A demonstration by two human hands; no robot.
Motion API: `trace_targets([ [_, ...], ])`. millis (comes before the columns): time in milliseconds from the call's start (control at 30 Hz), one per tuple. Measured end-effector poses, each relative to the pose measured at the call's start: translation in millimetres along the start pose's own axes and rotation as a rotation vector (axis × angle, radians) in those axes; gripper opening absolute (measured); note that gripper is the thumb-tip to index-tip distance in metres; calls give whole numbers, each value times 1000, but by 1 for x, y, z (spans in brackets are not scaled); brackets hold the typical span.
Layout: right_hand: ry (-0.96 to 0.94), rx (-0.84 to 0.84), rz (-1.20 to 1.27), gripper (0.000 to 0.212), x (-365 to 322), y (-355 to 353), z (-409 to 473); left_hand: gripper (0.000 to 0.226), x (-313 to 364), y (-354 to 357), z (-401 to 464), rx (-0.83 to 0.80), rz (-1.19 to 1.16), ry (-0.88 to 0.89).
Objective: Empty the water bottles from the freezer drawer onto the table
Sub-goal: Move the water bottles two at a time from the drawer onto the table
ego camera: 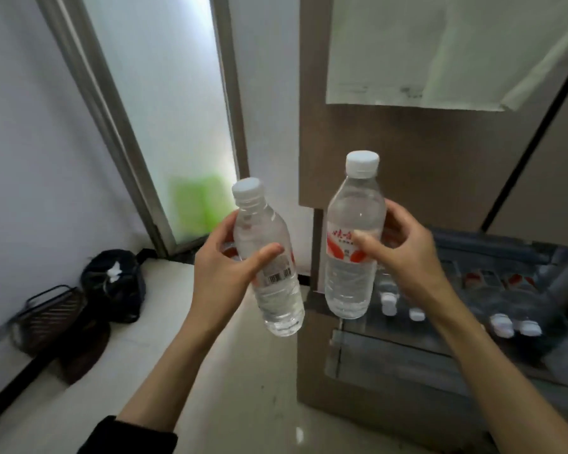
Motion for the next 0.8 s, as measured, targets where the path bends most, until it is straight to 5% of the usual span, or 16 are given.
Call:
trace_targets([
  [433, -176, -562, 17, 45, -90, 376, 35, 67, -30, -310, -210, 482, 347, -254],
  [800, -347, -1066, -160, 70, -140, 683, 72, 76, -94, -536, -331, 805, 435, -533],
])
Point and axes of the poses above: each hand's wrist, its own z-axis towards the middle knuckle, its own y-axis out of the palm, x = y × z, the point moved 5 cm from there along z, towards the middle knuckle, and after that the axes turned 15 degrees about -x, right-handed, at the moved point
